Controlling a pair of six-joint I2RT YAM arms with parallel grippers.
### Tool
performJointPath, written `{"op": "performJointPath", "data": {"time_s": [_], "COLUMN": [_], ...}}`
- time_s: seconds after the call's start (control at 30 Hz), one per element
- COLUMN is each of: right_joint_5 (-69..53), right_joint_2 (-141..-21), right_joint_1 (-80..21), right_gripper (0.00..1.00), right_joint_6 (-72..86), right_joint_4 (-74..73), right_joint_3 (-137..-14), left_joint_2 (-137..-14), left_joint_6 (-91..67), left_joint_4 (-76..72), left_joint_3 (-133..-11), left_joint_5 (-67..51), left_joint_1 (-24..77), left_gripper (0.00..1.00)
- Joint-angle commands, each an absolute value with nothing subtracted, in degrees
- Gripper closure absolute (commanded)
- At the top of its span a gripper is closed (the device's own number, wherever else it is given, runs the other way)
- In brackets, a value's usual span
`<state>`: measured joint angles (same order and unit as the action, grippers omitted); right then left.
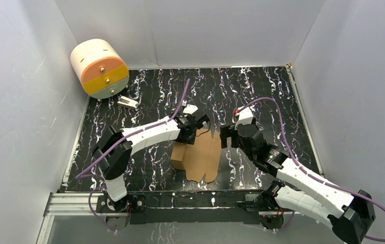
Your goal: Fold the paper box
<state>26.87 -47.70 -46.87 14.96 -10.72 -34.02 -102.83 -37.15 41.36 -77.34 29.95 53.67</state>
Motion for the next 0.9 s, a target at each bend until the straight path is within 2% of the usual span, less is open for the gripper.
{"op": "performJointPath", "data": {"time_s": [0.0,0.27,0.4,0.67,0.87], "right_joint_5": [27.52,22.40,19.95,12.25,7.58], "right_joint_2": [-46.41,-47.43,-50.86,-59.78,-66.56], "right_joint_1": [-46.66,-46.63,-46.65,-46.67,-46.60], "right_gripper": [0.01,0.01,0.01,0.02,0.02], "right_joint_6": [14.59,13.98,14.22,14.27,11.23], "right_joint_4": [-11.16,-13.57,-18.04,-26.90,-29.90], "right_joint_3": [-36.35,-41.55,-47.71,-60.76,-68.07], "left_joint_2": [-96.00,-86.47,-81.91,-77.60,-80.26], "left_joint_6": [-37.89,-41.38,-44.99,-57.24,-68.36], "left_joint_4": [35.67,24.14,17.30,-4.83,-25.56], "left_joint_3": [-72.09,-59.98,-52.64,-36.04,-26.00], "left_joint_5": [22.35,9.27,5.27,-6.36,-9.98], "left_joint_1": [49.33,40.87,37.21,30.49,29.18], "left_gripper": [0.52,0.62,0.64,0.66,0.66]}}
